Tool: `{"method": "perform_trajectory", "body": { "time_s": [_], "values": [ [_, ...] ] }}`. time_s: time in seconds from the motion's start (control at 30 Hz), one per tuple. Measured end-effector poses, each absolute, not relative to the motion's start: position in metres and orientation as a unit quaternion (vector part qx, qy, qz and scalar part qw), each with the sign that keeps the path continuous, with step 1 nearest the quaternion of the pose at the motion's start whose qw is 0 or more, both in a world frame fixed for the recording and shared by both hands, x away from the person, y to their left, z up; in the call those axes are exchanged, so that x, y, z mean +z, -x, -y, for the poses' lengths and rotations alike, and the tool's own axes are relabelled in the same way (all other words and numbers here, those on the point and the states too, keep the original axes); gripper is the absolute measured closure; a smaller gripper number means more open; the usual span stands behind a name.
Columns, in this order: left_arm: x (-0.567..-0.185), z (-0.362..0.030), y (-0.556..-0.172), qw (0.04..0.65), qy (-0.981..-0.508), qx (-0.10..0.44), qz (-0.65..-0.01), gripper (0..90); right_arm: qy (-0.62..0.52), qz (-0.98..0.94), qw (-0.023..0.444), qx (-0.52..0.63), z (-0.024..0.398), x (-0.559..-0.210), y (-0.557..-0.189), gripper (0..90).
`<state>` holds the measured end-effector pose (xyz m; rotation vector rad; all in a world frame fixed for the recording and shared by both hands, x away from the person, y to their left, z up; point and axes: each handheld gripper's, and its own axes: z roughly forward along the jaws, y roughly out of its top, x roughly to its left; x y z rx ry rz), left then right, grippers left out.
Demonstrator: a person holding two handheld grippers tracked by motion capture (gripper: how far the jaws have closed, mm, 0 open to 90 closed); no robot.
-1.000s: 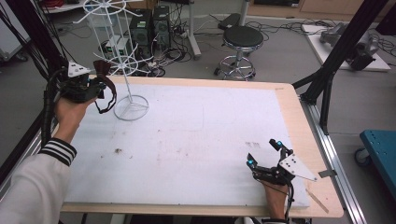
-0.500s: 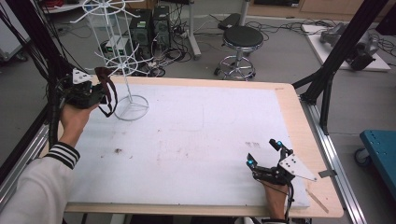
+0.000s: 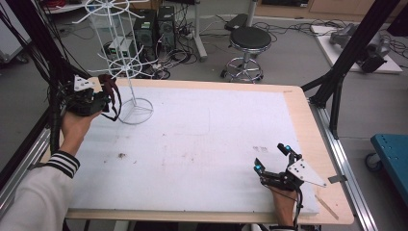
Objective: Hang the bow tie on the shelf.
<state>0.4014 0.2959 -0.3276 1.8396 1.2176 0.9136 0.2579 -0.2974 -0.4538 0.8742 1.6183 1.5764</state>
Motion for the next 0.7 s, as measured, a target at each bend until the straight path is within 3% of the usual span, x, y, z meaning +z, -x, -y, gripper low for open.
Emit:
{"method": "perform_trajectory", "body": {
  "time_s": [0.07, 0.13, 0.2, 0.27, 0.33, 0.37, 0.4, 0.7],
  "values": [
    [-0.327, -0.298, -0.400, 0.369, -0.719, 0.352, -0.471, 71.0, -0.338, -0.625, 0.353, 0.609, 0.297, -0.454, -0.258, 1.9],
    [-0.327, -0.299, -0.400, 0.373, -0.723, 0.346, -0.468, 62.4, -0.338, -0.625, 0.353, 0.609, 0.297, -0.454, -0.258, 1.9],
    [-0.327, -0.303, -0.400, 0.391, -0.744, 0.330, -0.429, 40.8, -0.338, -0.625, 0.353, 0.609, 0.297, -0.454, -0.258, 1.9],
    [-0.327, -0.304, -0.398, 0.398, -0.749, 0.336, -0.409, 27.5, -0.338, -0.625, 0.352, 0.609, 0.297, -0.454, -0.258, 1.9],
    [-0.327, -0.308, -0.397, 0.418, -0.747, 0.331, -0.396, 8.4, -0.339, -0.625, 0.352, 0.609, 0.297, -0.454, -0.258, 1.9],
    [-0.327, -0.310, -0.396, 0.430, -0.739, 0.326, -0.404, 8.4, -0.341, -0.625, 0.350, 0.610, 0.297, -0.454, -0.258, 1.9],
    [-0.327, -0.314, -0.394, 0.442, -0.736, 0.324, -0.397, 1.7, -0.341, -0.624, 0.350, 0.610, 0.298, -0.454, -0.258, 1.9],
    [-0.323, -0.327, -0.366, 0.497, -0.727, 0.319, -0.351, 1.7, -0.340, -0.626, 0.351, 0.609, 0.297, -0.454, -0.258, 1.9]
  ]
}}
